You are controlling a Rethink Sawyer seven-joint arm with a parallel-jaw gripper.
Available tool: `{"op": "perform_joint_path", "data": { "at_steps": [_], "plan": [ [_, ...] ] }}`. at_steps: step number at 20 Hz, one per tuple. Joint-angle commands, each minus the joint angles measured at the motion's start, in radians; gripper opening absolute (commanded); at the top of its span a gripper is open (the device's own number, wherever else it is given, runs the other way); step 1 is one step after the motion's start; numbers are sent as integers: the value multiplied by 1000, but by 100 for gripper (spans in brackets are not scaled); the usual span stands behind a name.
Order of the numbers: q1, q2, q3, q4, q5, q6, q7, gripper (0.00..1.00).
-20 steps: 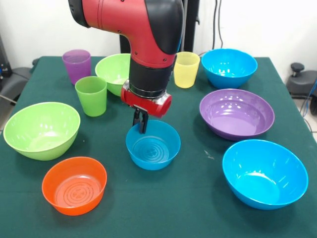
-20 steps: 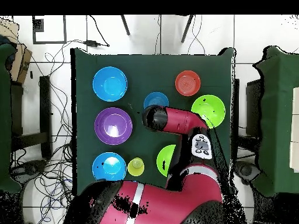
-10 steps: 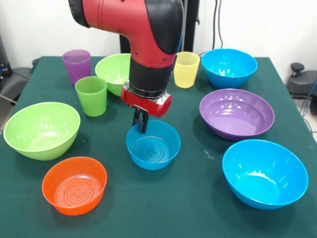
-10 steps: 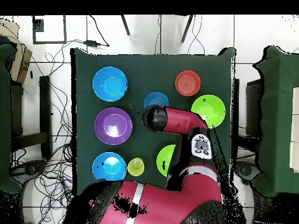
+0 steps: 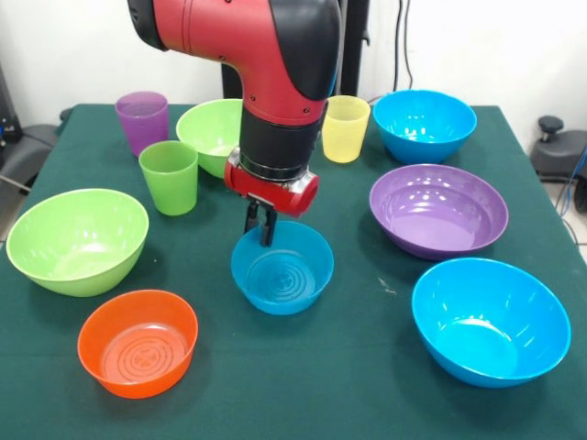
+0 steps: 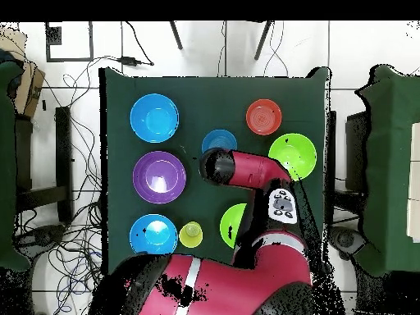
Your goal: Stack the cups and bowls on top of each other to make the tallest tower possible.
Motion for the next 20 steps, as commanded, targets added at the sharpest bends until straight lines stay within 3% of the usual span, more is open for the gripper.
{"op": "perform_joint_path", "data": {
  "at_steps": [1, 13, 20],
  "plan": [
    [32, 59, 73, 52, -40, -18, 56, 100],
    [23, 44, 83, 50, -26, 13, 45, 100],
    [-46, -81, 165, 96, 2, 93, -20, 100]
  ]
}}
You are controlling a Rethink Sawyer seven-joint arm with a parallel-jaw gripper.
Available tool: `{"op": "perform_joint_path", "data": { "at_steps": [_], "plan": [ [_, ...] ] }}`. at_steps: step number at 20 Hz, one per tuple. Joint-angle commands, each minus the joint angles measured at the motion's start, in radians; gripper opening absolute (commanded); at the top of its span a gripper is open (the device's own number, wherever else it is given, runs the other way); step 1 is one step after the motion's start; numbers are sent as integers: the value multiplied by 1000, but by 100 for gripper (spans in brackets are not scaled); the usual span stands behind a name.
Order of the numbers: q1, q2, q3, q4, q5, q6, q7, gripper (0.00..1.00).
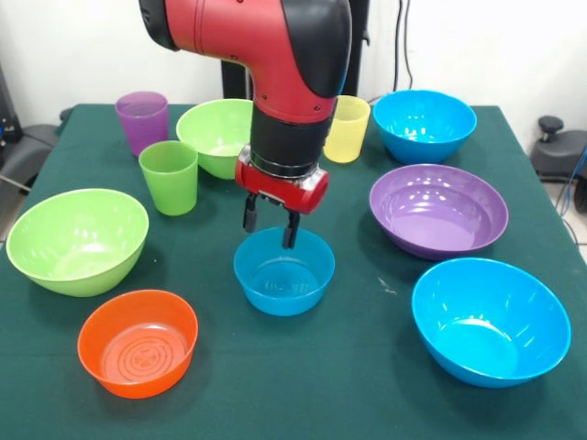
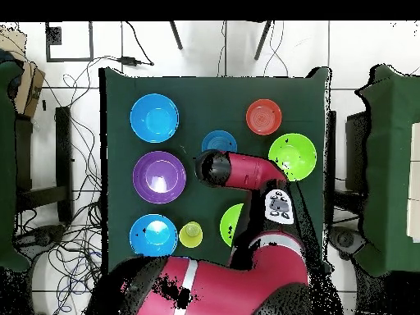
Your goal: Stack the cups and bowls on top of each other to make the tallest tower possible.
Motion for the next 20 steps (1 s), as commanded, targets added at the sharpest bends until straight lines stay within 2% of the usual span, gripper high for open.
{"op": "perform_joint_path", "data": {
  "at_steps": [1, 7, 10, 20],
  "plan": [
    [-53, -86, 154, 70, 5, 112, -26, 100],
    [-75, -173, 180, 100, 9, 154, -36, 100],
    [-82, -194, 185, 105, 1, 166, -42, 100],
    [-133, -195, 196, 186, -48, 59, -41, 100]
  ]
}}
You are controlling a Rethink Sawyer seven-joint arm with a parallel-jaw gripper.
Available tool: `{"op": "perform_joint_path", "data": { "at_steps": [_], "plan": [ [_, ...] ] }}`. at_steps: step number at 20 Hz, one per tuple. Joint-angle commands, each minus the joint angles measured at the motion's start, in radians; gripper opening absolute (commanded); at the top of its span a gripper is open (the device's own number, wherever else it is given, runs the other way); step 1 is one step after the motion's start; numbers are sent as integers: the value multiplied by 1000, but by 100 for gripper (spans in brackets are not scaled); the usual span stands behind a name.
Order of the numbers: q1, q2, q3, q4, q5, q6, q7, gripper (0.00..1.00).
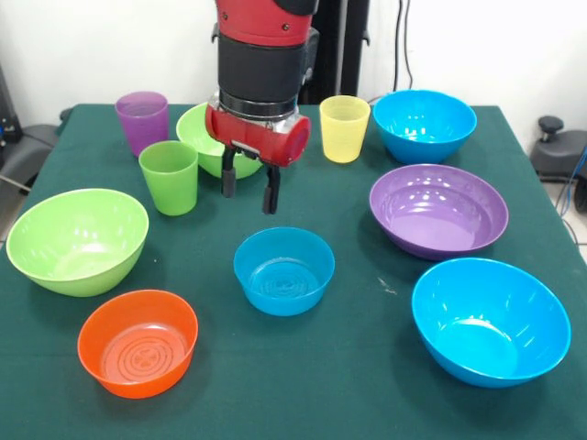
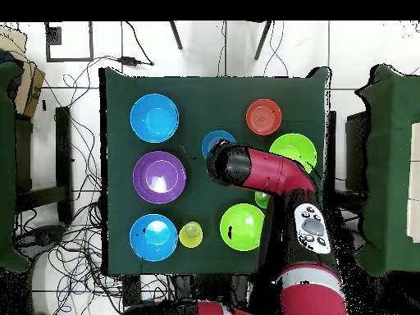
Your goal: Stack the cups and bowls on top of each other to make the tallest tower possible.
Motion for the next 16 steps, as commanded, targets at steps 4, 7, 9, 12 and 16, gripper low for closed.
{"op": "perform_joint_path", "data": {
  "at_steps": [4, 7, 9, 12, 16],
  "plan": [
    [-63, -7, 125, 128, -64, 9, -54, 100],
    [-78, -10, 125, 143, -74, 0, -56, 100],
    [-87, -16, 126, 159, -81, -9, -57, 100],
    [-101, -25, 130, 182, -89, -19, -59, 100],
    [-114, -54, 129, 214, -96, -16, -64, 100]
  ]
}}
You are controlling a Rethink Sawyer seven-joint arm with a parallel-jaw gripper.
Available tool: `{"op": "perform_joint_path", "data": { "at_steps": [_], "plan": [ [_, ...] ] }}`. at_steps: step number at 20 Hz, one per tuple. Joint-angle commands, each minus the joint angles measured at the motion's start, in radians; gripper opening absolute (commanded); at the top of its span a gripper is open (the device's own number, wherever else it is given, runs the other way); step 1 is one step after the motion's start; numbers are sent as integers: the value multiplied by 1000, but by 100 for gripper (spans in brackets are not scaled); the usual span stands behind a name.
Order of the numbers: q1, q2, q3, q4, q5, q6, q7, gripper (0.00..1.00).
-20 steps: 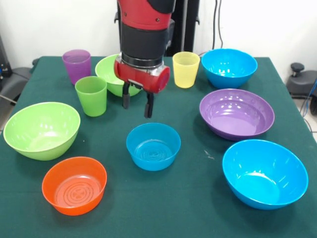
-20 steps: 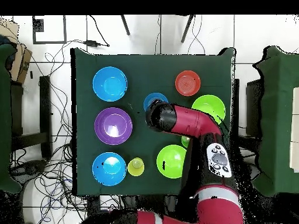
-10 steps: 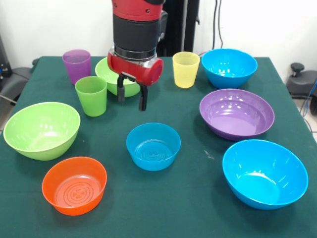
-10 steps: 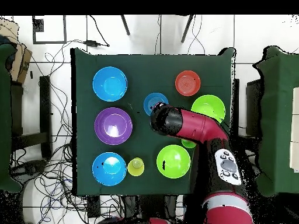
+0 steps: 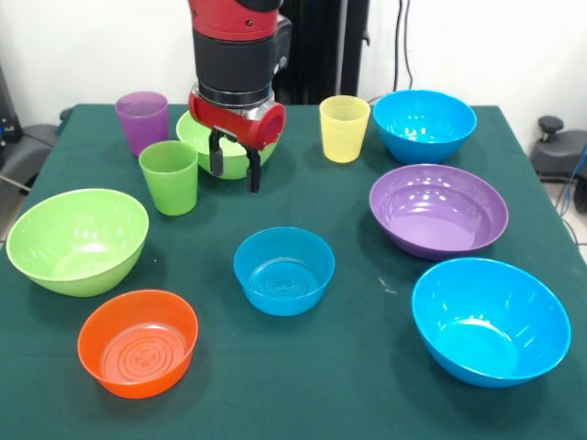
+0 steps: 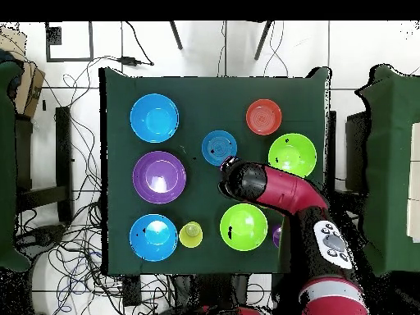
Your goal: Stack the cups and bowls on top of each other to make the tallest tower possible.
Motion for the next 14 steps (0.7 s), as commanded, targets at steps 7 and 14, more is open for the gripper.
{"op": "perform_joint_path", "data": {
  "at_steps": [7, 14],
  "plan": [
    [-11, -84, 97, 107, -95, 30, -53, 100],
    [-26, -105, 112, 105, -92, 65, -73, 100]
  ]
}}
